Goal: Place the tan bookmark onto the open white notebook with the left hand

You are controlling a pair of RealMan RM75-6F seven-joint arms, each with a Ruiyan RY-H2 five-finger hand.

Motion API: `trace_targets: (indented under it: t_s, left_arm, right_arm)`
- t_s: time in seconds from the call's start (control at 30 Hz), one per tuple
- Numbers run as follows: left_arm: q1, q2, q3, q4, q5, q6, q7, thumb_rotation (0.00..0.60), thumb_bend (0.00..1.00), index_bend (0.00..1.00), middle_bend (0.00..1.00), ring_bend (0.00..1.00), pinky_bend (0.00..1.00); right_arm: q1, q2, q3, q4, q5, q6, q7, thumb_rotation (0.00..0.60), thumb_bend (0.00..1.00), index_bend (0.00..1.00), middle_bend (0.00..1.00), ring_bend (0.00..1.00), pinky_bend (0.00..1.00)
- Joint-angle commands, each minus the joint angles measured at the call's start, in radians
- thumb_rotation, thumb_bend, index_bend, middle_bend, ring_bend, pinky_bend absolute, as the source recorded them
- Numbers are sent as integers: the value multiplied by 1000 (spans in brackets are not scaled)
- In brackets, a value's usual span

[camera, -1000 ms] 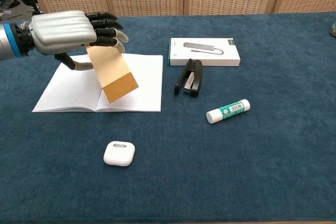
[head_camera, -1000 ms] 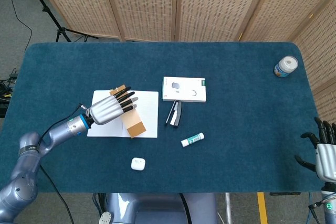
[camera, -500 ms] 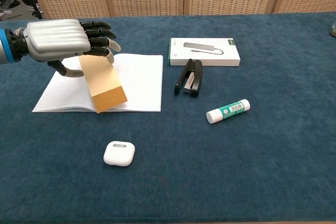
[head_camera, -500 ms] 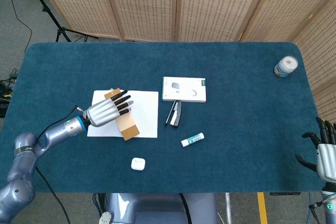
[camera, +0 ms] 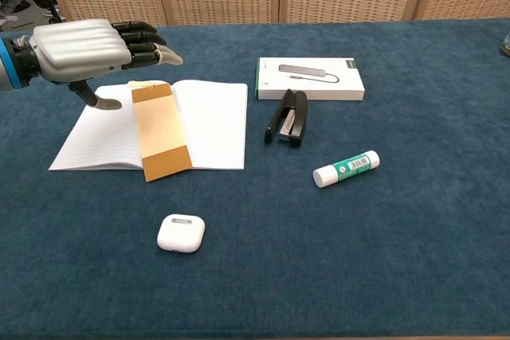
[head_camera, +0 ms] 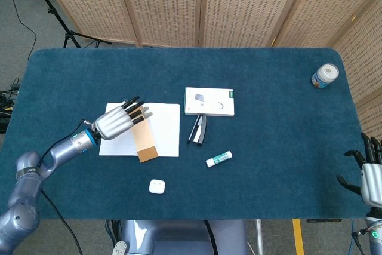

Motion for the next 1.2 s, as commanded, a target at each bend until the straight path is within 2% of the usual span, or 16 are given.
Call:
trace_targets:
  t_s: [0.03, 0.13, 0.3, 0.37, 0.47, 0.6, 0.7, 0.93, 1.2]
  left_arm:
    - [11, 26, -37, -56, -46, -38, -105, 600, 251, 0, 112, 62, 58]
    - [7, 54, -48, -98, -62, -61, -159, 600, 252, 2, 77, 36, 58]
    - [-12, 132, -68, -230, -90, -109, -260, 600, 254, 10, 65, 1, 58]
    - [-38, 213, -48, -360, -83, -183, -311, 600, 268, 14, 64, 0, 58]
    - [-71, 321, -34, -536, -75, -238, -276, 600, 310, 18, 65, 0, 58]
    - [-145, 502, -4, -846, -86, -394, -298, 600, 319, 19, 62, 0, 58]
    - [-193, 590, 6, -982, -99, -491, -293, 600, 320, 19, 61, 0, 58]
    - [-243, 690, 22, -1132, -118, -616, -263, 600, 326, 19, 61, 0, 58]
    - [-267, 710, 50, -1173, -119, -712, -277, 600, 332, 19, 61, 0, 58]
  right_arm:
    - [0, -1, 0, 1, 0, -1, 1, 600, 131, 382, 63, 0, 0]
    - [2, -2, -2, 1, -3, -4, 1, 600, 131, 382, 63, 0, 0]
    - [2, -5, -8, -4, -19, 1, -5, 600, 131, 382, 63, 0, 0]
    - [1, -2, -8, -9, -24, 8, -4, 600, 131, 382, 63, 0, 0]
    - [-1, 1, -8, -14, -27, 13, -3, 600, 131, 382, 63, 0, 0]
    - [-3, 5, -9, -18, -35, 20, 1, 600, 131, 382, 63, 0, 0]
    - [-4, 7, -9, -20, -38, 24, 3, 600, 131, 382, 63, 0, 0]
    - [-5, 8, -10, -24, -43, 25, 5, 600, 131, 382, 63, 0, 0]
    - [-7, 10, -11, -30, -51, 34, 2, 600, 131, 382, 63, 0, 0]
